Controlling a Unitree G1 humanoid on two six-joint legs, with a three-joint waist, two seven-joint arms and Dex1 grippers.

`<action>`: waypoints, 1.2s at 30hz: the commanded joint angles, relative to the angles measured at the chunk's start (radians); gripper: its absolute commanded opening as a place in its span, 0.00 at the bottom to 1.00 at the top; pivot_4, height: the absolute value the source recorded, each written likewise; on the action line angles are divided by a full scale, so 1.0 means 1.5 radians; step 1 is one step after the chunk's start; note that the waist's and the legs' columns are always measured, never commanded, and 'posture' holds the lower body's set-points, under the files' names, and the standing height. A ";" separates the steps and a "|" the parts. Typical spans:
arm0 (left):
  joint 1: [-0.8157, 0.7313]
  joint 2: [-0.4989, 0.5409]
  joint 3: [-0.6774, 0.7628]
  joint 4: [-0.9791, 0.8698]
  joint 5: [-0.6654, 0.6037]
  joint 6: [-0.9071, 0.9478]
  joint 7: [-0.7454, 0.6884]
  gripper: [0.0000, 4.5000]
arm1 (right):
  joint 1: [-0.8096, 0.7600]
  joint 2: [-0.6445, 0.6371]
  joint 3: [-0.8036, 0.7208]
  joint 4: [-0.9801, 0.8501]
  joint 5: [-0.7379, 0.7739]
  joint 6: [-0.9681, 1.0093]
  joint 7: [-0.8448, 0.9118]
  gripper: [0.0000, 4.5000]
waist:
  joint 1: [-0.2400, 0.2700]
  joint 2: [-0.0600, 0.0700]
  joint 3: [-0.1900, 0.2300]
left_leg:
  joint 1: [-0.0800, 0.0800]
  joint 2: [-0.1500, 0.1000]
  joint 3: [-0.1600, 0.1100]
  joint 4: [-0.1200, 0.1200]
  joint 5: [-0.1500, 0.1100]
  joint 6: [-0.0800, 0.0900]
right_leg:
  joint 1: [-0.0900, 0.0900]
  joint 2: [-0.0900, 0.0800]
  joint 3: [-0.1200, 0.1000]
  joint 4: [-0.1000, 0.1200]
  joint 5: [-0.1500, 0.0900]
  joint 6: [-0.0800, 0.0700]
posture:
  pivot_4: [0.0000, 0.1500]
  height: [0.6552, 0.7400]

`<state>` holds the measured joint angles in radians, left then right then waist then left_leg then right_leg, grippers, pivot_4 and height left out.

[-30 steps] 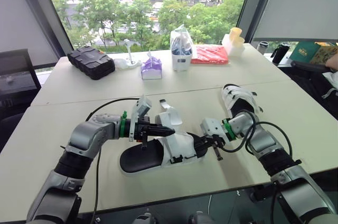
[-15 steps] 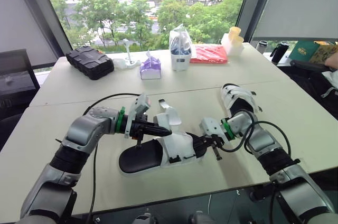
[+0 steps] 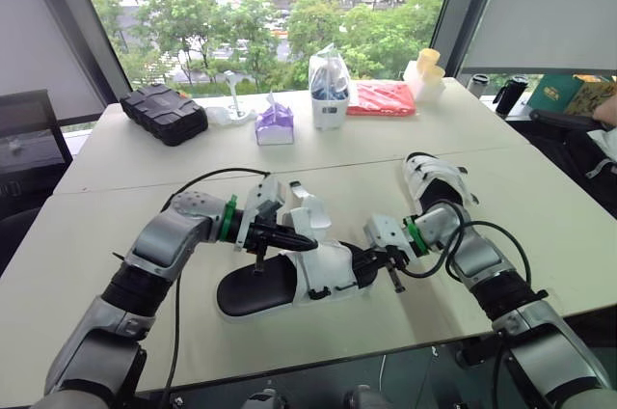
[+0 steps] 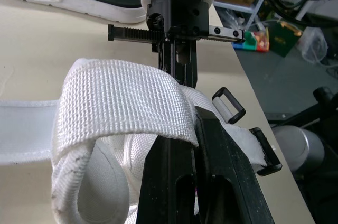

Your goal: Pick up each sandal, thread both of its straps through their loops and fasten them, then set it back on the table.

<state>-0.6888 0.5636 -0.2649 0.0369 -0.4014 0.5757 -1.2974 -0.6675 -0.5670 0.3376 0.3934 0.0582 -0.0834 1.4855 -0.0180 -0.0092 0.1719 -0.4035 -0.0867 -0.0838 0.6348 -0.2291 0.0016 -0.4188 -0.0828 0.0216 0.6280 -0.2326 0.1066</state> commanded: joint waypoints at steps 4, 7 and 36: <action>0.010 -0.001 -0.016 -0.074 -0.006 -0.010 -0.021 0.02 | 0.015 0.002 0.019 0.000 -0.021 0.003 -0.008 0.00 | -0.001 0.000 0.000 | 0.000 0.000 0.000 0.000 0.000 0.000 | 0.000 0.000 0.000 0.000 0.000 0.000 | 1.00 1.00; 0.035 0.004 -0.028 -0.102 -0.007 -0.006 -0.025 0.02 | 0.013 0.002 0.020 0.003 -0.022 0.001 -0.008 0.00 | -0.001 0.000 0.000 | 0.000 0.000 0.000 0.000 0.000 0.000 | 0.000 0.000 0.000 0.000 0.000 0.000 | 1.00 1.00; 0.291 0.137 0.109 -0.360 -0.140 0.085 0.064 1.00 | 0.006 0.003 0.023 0.018 -0.022 -0.007 -0.007 0.00 | 0.000 0.000 0.000 | 0.001 0.001 0.000 -0.002 0.000 0.000 | 0.000 0.000 0.001 0.000 -0.002 -0.004 | 1.00 1.00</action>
<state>-0.2695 0.7560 -0.1323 -0.4428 -0.5658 0.6831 -1.2102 -0.6742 -0.5650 0.3439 0.4027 0.0581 -0.0968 1.4791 -0.0176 -0.0092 0.1719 -0.4016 -0.0847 -0.0834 0.6323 -0.2291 0.0015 -0.4184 -0.0826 0.0227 0.6282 -0.2357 0.1009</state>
